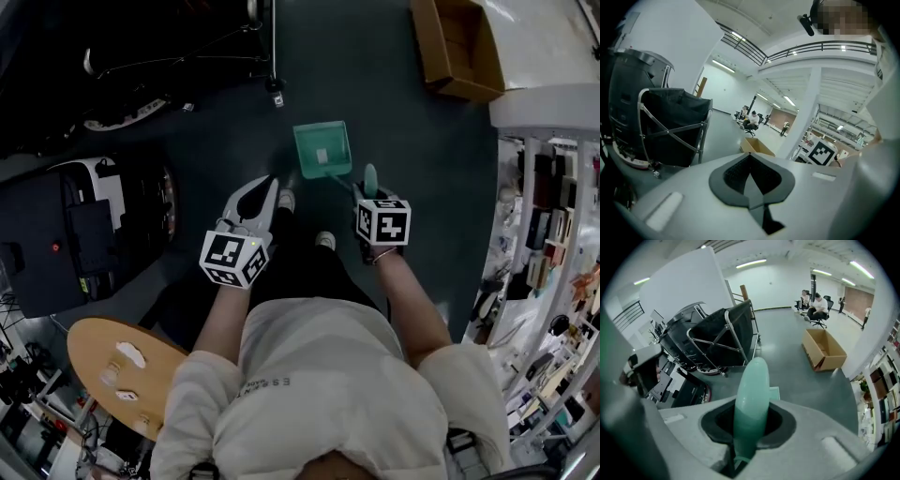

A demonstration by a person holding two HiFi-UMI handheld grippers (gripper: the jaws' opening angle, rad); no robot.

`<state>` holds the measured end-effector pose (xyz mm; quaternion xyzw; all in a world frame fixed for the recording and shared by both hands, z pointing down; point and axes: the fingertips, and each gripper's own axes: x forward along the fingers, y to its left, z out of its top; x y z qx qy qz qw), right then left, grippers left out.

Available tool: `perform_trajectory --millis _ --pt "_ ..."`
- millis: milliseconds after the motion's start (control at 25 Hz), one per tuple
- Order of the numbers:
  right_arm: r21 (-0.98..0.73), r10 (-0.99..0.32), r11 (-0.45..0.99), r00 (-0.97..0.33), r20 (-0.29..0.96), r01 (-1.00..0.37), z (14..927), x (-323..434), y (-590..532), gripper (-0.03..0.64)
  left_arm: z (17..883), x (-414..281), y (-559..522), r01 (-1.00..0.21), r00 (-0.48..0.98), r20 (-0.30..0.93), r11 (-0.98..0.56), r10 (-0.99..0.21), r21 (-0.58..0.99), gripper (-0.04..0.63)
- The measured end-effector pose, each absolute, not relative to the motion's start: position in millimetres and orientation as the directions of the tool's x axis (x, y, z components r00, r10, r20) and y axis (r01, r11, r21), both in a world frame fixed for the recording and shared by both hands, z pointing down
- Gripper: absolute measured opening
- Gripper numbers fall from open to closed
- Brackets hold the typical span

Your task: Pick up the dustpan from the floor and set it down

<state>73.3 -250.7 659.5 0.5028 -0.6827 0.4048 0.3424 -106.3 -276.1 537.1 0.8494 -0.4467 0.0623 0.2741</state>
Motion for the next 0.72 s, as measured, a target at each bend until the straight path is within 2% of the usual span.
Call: perform_trajectory --millis 440,720 --pt "-0.194 -0.471 0.285 -0.313 0.825 -0.939 587.8 123.7 -155.6 0.055 491.8 -68.7 -170.9 -0.82 0.542 0.28 -0.427 -0.792 0.381 0.017" --pt "-0.195 -0.454 0.278 -0.307 0.836 -0.941 586.2 143.2 -110.2 0.055 489.5 -56.7 -133.3 -0.817 0.55 0.288 -0.434 -0.784 0.379 0.017"
